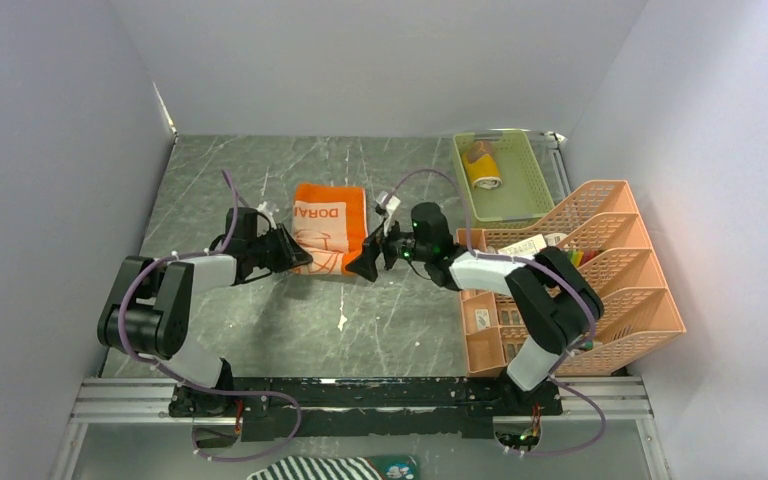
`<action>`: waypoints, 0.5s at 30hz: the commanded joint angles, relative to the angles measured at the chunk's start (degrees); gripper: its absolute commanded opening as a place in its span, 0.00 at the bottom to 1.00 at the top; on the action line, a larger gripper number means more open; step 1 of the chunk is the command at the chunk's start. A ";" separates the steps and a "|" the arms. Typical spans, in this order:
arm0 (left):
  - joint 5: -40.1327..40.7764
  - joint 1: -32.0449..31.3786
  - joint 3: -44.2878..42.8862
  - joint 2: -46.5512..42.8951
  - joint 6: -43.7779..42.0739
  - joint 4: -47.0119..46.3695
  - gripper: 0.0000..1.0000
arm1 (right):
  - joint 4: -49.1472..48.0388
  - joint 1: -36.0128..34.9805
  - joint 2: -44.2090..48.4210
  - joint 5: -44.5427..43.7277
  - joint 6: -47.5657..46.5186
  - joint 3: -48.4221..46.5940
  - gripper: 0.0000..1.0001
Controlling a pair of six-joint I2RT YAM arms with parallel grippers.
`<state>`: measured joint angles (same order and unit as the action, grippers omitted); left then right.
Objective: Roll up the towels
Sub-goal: Roll the towel at the center of the board.
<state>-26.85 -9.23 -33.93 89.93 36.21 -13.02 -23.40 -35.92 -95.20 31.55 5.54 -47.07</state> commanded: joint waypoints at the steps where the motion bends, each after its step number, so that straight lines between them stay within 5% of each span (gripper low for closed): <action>1: 5.50 0.01 -1.11 2.08 -2.67 1.15 0.31 | -35.09 0.54 -3.23 9.39 9.32 6.95 1.00; 3: 5.33 0.01 -1.03 1.67 -2.73 1.66 0.32 | -38.18 -4.74 2.01 -2.03 -1.83 12.40 1.00; 4: 5.29 0.01 -0.90 1.47 -2.72 1.74 0.32 | -36.70 -9.93 4.21 -11.58 -15.67 14.04 1.00; 7: 4.95 0.01 -0.73 1.34 -2.82 1.96 0.32 | -24.04 -19.37 3.33 -25.39 -34.37 9.61 1.00; 15: 3.40 0.01 -0.56 2.62 -2.79 1.77 0.32 | -20.56 -23.14 -5.35 -29.10 -50.78 6.91 0.98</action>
<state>-26.94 -9.23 -34.15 90.28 35.77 -12.86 -46.61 -58.04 -96.18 9.21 -31.66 -38.63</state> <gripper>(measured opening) 0.315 0.990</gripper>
